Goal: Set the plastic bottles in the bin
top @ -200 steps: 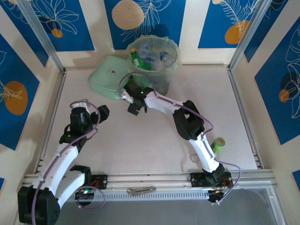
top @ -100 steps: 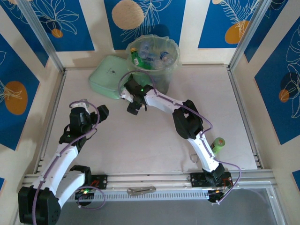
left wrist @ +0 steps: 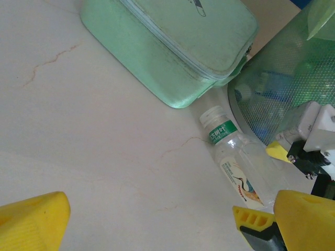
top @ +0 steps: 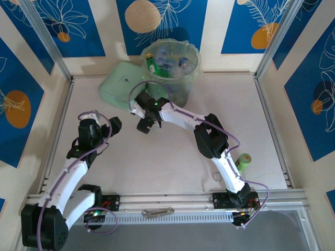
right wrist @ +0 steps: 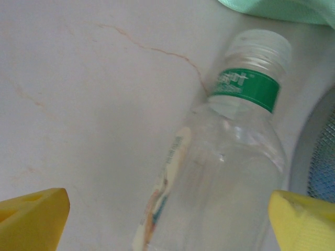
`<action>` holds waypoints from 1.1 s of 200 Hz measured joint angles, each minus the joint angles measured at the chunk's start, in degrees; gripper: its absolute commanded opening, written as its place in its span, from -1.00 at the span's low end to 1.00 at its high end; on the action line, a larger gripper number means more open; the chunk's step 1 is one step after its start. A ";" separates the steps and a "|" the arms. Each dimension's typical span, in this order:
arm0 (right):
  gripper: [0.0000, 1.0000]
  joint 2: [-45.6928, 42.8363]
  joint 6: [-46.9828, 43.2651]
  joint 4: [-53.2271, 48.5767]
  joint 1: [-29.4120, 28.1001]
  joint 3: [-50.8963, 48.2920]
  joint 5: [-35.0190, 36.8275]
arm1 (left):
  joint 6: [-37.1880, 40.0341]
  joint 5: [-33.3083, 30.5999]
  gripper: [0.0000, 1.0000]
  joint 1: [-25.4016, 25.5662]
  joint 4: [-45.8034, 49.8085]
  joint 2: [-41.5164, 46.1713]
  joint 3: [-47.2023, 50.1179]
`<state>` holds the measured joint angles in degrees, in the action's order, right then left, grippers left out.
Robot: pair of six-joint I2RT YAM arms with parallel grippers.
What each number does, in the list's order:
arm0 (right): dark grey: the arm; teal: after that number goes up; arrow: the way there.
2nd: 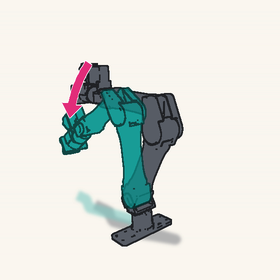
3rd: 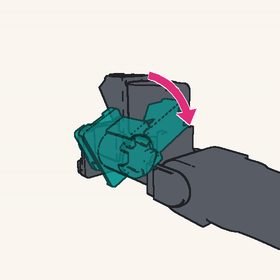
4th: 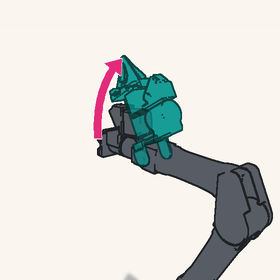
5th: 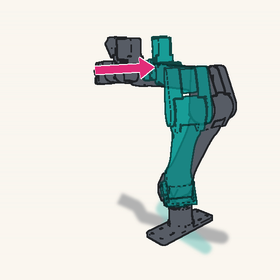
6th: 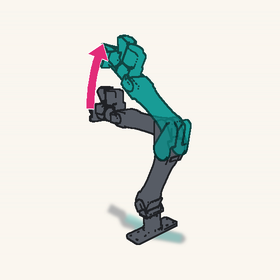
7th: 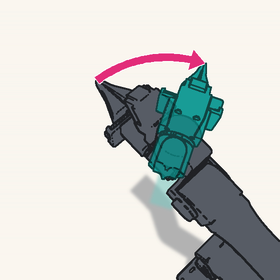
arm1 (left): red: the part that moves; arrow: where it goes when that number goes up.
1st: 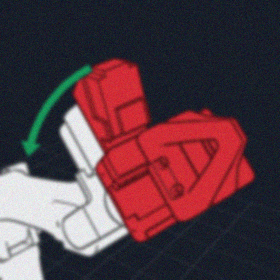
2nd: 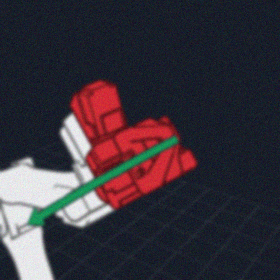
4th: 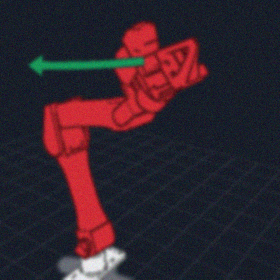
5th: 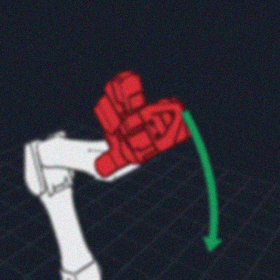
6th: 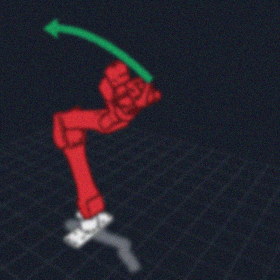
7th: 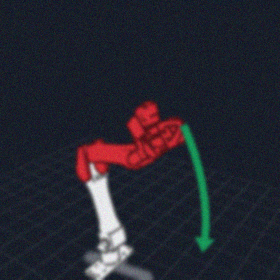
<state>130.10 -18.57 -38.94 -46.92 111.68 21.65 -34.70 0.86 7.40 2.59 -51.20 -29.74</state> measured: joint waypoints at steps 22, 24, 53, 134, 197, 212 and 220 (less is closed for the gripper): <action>0.97 1.55 1.27 -0.98 0.31 2.47 4.35 | 0.00 0.22 0.99 -0.07 -0.15 0.00 0.00; 0.97 1.70 1.44 -0.98 0.33 2.64 4.61 | 0.00 0.24 0.99 -0.07 -0.15 0.00 0.00; 0.97 3.28 4.11 -1.66 0.66 3.72 7.74 | 0.00 0.59 0.99 -0.11 -0.15 0.00 0.00; 0.67 6.10 9.81 -4.42 0.85 3.74 6.36 | -0.04 0.61 0.99 -0.33 -0.13 0.02 0.00; 0.27 6.08 11.23 -4.09 0.79 3.58 4.76 | -0.44 0.61 0.99 -0.44 -0.04 0.81 0.00; 0.22 5.25 11.08 -3.13 0.72 2.19 4.02 | -0.44 0.61 0.99 -0.44 -0.04 0.90 0.00; 0.21 4.46 11.15 -2.60 0.59 1.11 3.54 | -0.44 0.61 0.99 -0.44 -0.02 0.90 0.00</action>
<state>134.56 -7.42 -41.54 -46.33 112.79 25.19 -35.14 1.48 6.96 2.57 -50.30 -29.74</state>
